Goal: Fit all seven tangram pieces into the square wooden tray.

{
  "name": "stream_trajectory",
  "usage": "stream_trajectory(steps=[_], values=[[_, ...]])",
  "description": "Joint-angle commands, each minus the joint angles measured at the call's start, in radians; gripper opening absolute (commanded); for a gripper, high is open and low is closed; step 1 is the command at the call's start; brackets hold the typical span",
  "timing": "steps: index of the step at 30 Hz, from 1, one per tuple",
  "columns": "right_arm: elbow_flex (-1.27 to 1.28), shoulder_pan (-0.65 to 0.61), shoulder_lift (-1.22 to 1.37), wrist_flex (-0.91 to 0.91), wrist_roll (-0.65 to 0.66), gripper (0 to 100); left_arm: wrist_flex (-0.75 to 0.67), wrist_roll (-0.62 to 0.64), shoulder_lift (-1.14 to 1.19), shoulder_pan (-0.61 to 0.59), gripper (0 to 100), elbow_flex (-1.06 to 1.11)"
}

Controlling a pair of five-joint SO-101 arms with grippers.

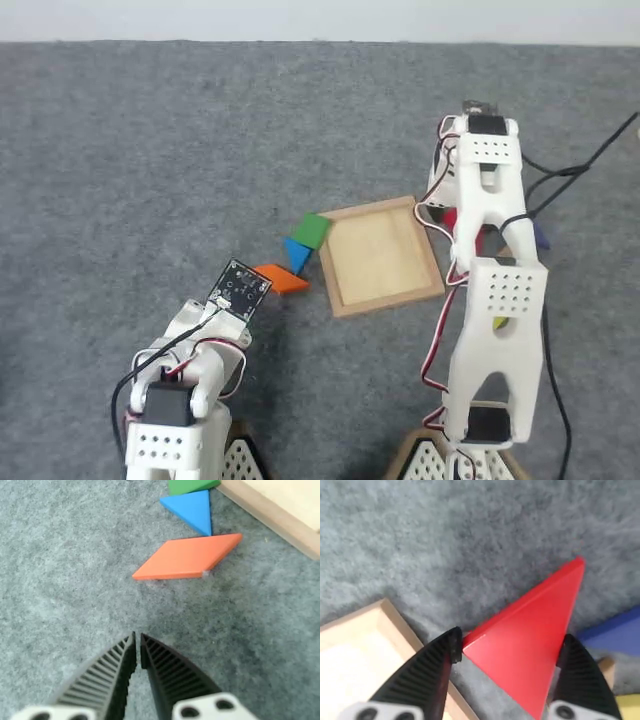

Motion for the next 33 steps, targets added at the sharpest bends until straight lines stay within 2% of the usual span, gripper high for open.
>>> stream_trajectory(steps=[1, 8, 17, 23, 33], values=[[-0.025, 0.013, -0.114, 0.041, 0.041, 24.8, 0.003, -0.011, -0.012, -0.008, 1, -0.012], [-0.025, -0.056, -0.194, 0.11, 0.083, 24.8, 0.003, -0.011, -0.012, -0.008, 1, -0.012], [-0.023, -0.317, -0.248, 0.131, 0.086, 24.8, 0.003, -0.011, -0.012, -0.008, 1, -0.012], [-0.02, -0.473, -0.185, 0.107, 0.086, 24.8, 0.003, -0.012, -0.012, -0.008, 1, -0.012], [-0.018, -0.496, -0.104, 0.116, 0.083, 24.8, 0.003, -0.012, -0.012, -0.008, 1, -0.012]])
